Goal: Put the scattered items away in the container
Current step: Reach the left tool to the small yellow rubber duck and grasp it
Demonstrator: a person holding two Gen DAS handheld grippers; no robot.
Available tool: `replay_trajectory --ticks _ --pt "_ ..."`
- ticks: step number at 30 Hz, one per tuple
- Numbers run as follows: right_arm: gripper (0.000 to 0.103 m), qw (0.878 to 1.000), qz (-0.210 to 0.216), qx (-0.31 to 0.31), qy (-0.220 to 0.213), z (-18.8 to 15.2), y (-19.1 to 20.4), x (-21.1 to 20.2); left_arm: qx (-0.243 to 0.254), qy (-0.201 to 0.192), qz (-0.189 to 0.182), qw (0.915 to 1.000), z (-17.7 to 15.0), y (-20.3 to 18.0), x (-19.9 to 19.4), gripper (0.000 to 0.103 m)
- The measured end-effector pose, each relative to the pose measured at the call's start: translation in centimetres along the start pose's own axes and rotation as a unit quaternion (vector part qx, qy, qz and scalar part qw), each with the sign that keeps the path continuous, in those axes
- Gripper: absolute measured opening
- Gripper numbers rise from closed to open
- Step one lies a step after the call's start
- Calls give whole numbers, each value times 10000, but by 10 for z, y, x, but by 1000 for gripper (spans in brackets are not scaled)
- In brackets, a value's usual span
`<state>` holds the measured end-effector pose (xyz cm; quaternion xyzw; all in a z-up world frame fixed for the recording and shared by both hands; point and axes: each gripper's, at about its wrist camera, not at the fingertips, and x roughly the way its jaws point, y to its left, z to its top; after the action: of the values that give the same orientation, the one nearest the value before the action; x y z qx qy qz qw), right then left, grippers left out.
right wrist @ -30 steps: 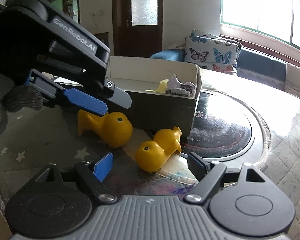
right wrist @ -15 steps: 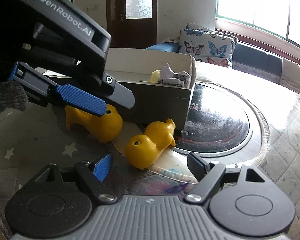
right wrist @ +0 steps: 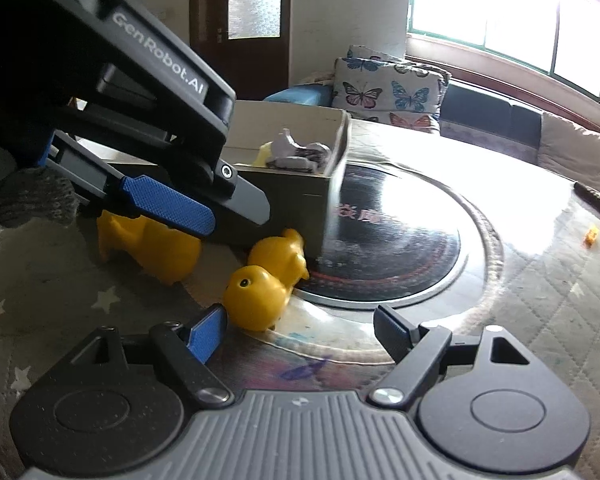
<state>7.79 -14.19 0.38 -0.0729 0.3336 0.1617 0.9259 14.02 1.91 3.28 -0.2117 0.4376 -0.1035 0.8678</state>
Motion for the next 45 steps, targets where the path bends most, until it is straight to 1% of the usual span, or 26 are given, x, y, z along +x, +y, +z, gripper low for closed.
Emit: replay_trajectory --ticks 4,8,10,12,16,20,22,26,28,30,33,43,45 --pt "82 10000 -88 47 -4 -2 -5 -4 1 25 40 10000 1 -4 7 36" --pt "81 9999 109 38 -41 -1 -4 -8 27 42 172 9998 2 -9 16 36" --pt "74 9997 216 1 -76 0 -2 -9 40 39 231 9997 3 -9 19 36" --pt "73 9995 294 -23 -89 1 0 -9 57 33 283 9996 4 -10 21 36" --pt "67 9991 401 -16 -96 4 3 -6 111 54 410 9991 6 -11 27 36" --pt "64 9988 481 -14 -87 7 3 -2 110 88 432 9990 9 -12 32 36" --pt "59 9986 526 -25 -76 8 3 0 100 114 459 9988 10 -12 35 36" --pt "54 9979 639 -44 -42 8 2 4 58 179 496 9986 10 -12 41 36" --pt "45 9975 698 -42 -31 6 2 6 35 206 520 9984 11 -12 44 36" --pt "43 9973 737 -30 -13 6 2 9 38 227 518 9984 12 -12 46 36" --pt "35 9969 783 -15 5 5 1 11 45 250 540 9982 13 -14 49 36" --pt "36 9967 808 36 -1 4 -2 13 73 319 566 9979 16 -16 52 36" --pt "36 9967 816 24 3 4 -1 13 114 322 555 9979 15 -17 53 34"
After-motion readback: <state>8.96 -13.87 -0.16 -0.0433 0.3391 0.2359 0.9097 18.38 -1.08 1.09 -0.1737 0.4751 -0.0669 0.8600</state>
